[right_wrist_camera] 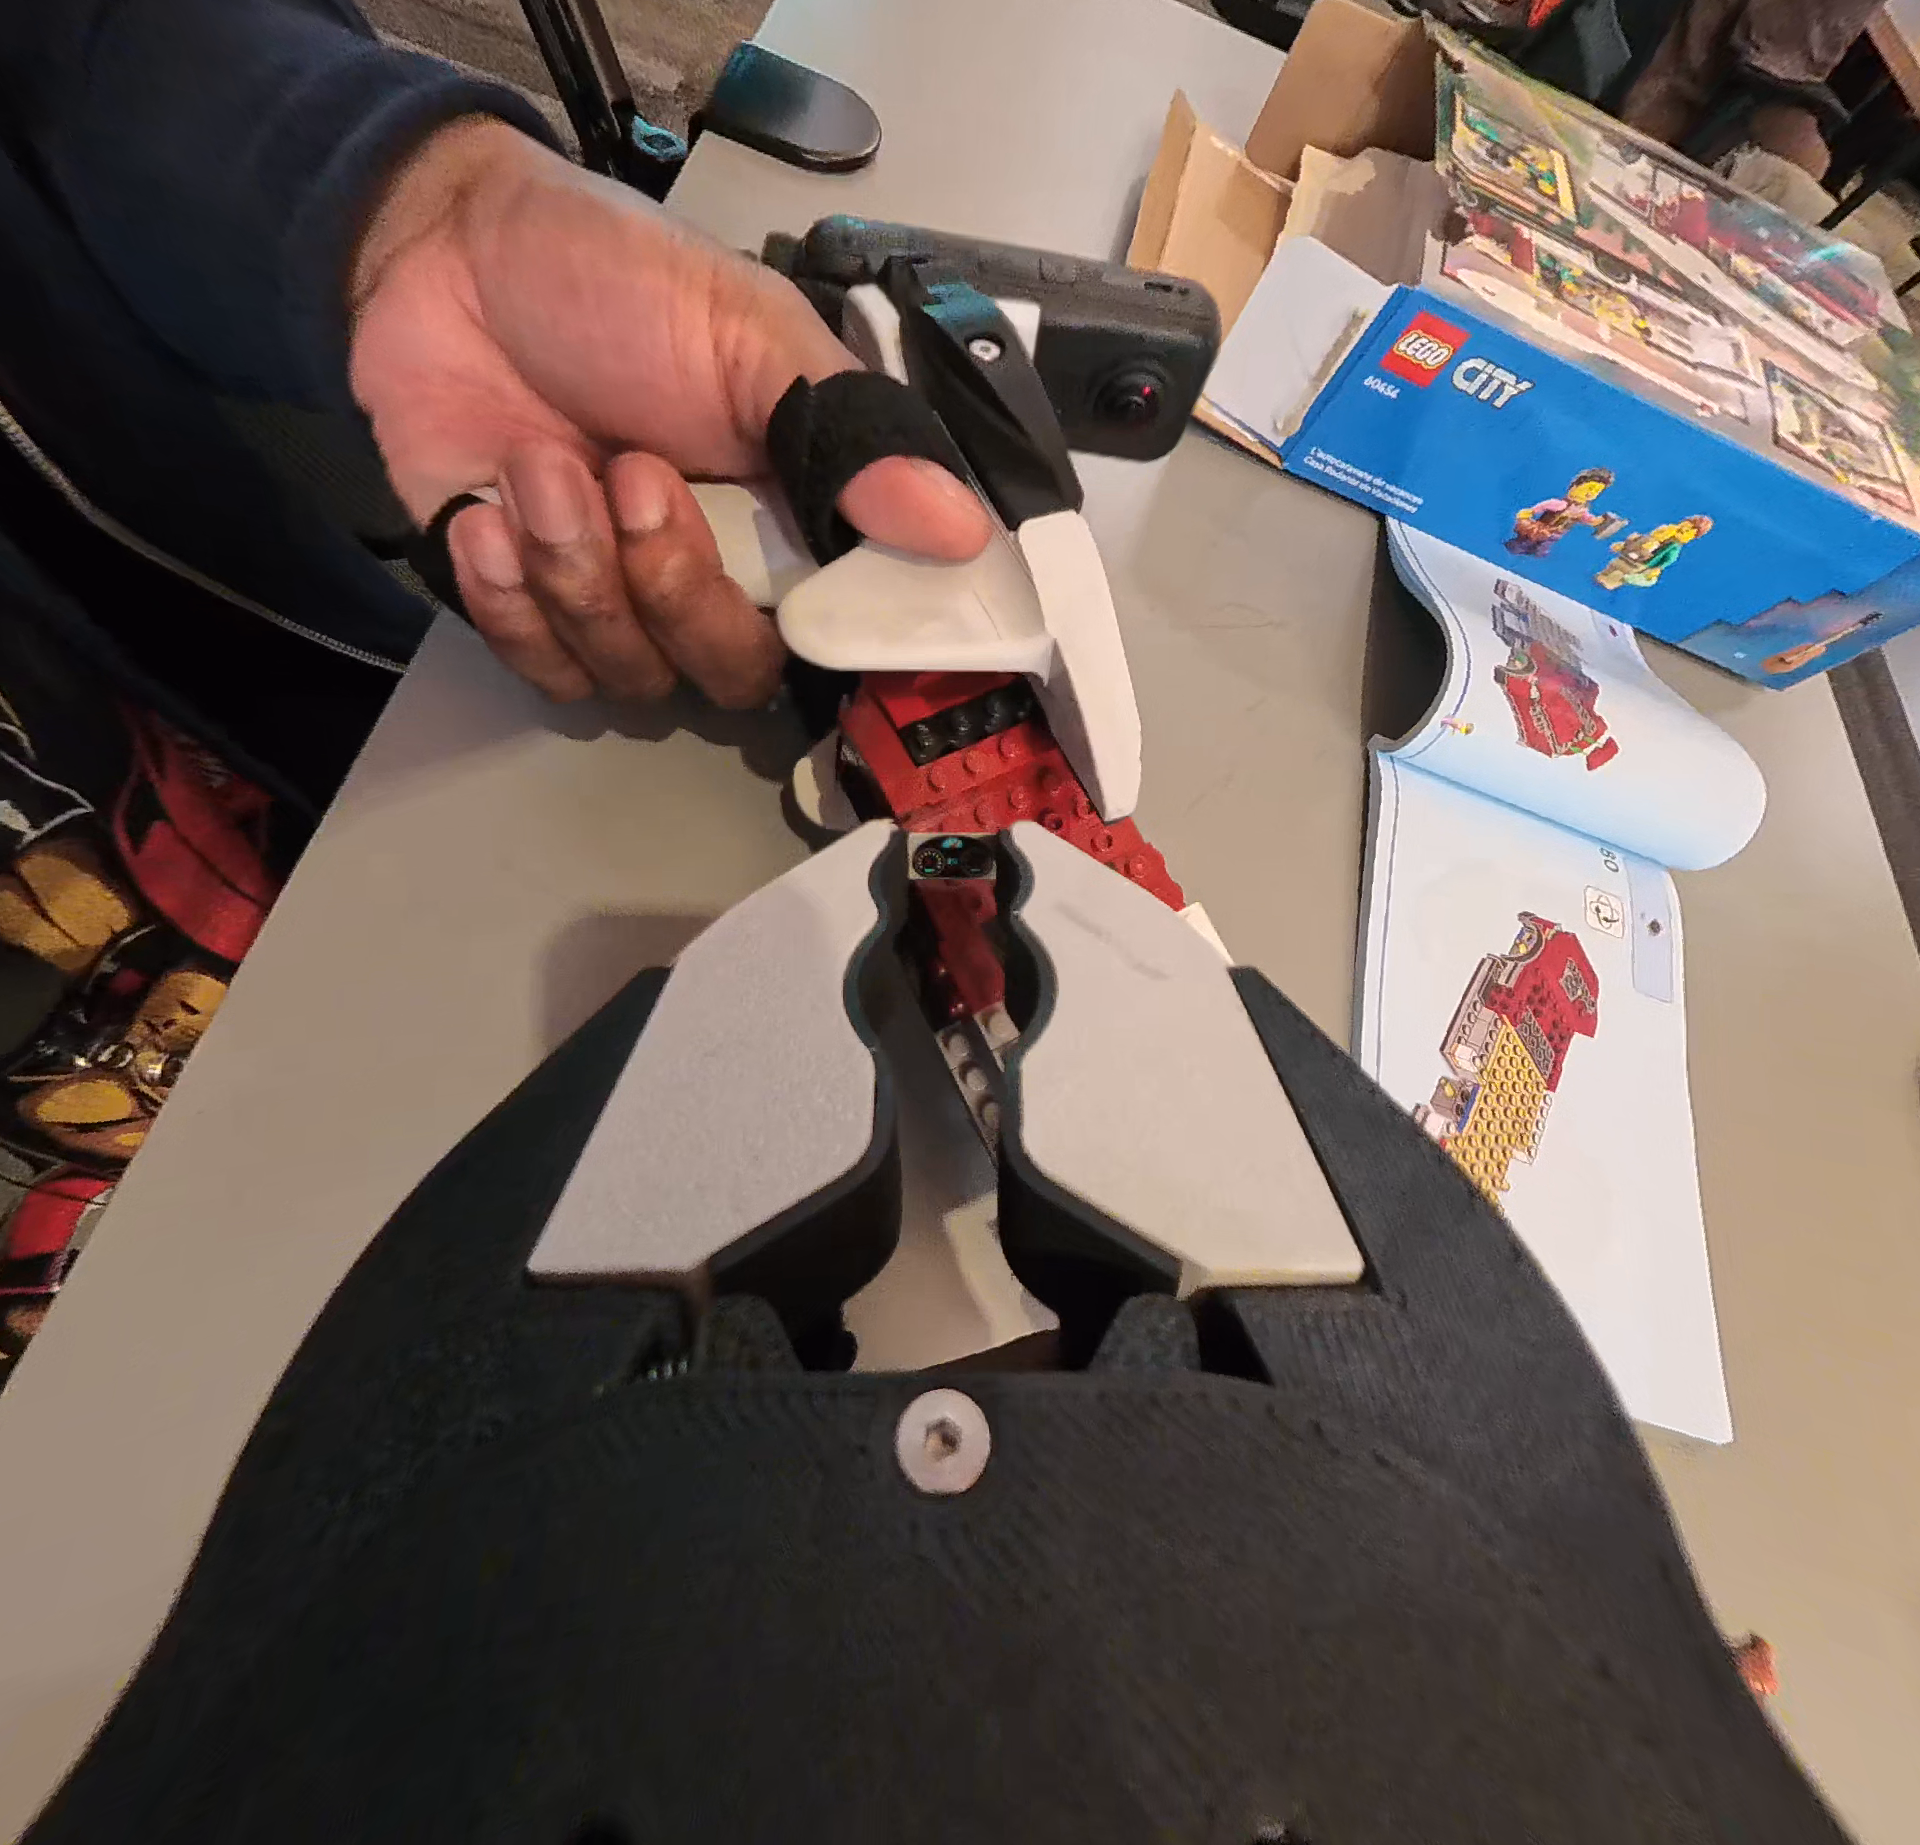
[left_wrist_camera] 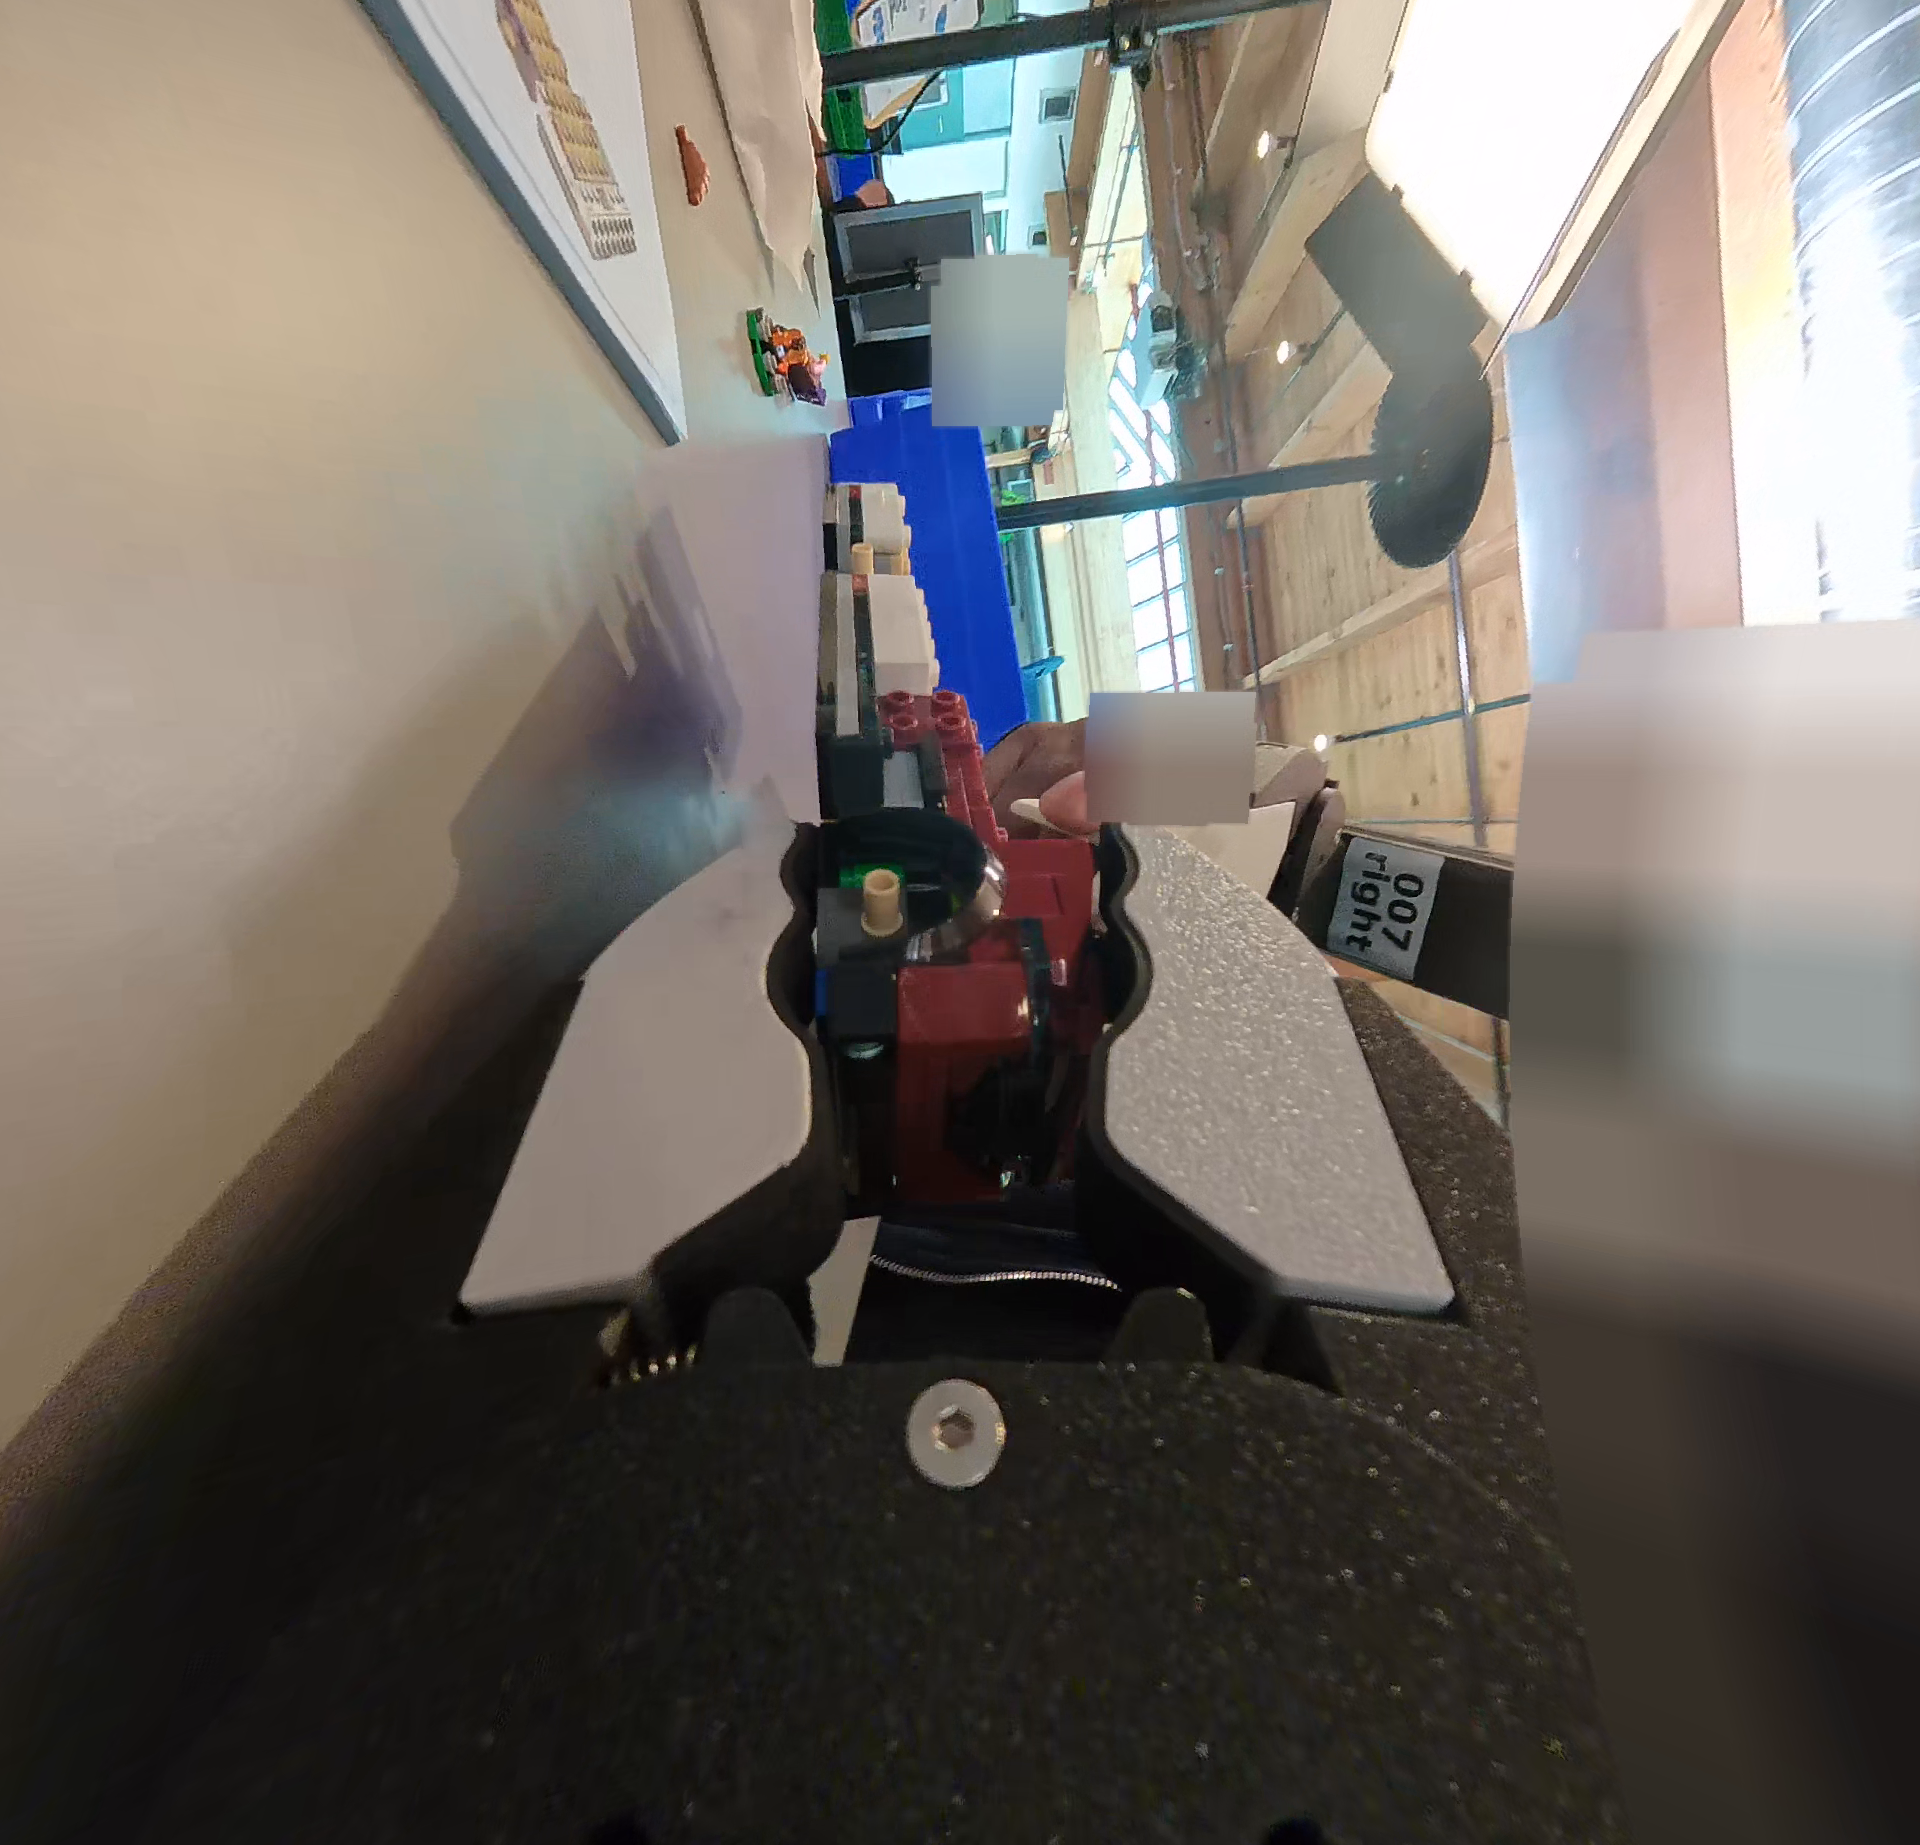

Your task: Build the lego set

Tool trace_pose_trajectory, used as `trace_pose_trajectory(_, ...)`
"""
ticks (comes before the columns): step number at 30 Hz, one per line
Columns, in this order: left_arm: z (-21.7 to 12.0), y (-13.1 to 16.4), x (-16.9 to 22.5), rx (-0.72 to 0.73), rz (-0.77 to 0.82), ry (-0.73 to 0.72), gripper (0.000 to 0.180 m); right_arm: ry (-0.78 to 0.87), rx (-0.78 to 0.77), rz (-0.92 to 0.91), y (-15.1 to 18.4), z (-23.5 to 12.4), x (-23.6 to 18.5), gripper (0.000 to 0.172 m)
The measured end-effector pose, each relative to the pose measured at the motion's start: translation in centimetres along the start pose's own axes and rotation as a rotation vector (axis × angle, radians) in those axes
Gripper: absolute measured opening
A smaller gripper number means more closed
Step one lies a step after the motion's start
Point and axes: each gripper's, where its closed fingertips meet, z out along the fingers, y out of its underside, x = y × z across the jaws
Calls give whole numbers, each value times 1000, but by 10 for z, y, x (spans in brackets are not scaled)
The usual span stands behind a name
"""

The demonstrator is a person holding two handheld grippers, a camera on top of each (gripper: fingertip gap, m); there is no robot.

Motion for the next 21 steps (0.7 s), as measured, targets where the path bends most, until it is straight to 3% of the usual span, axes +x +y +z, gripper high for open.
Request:
trace_pose_trajectory(1, 0, 0, 0, -7, 17, -7, 54, 3, -3, -8, 0, 0, -1, 16)
trace_pose_trajectory(13, 8, 13, 8, -67, -68, 96, 52, -67, 27, -37, -15, 5, -9, 16)
trace_pose_trajectory(21, 8, 18, 10, -95, -90, 132, 52, -132, -32, -28, -13, 6, -14, 16)
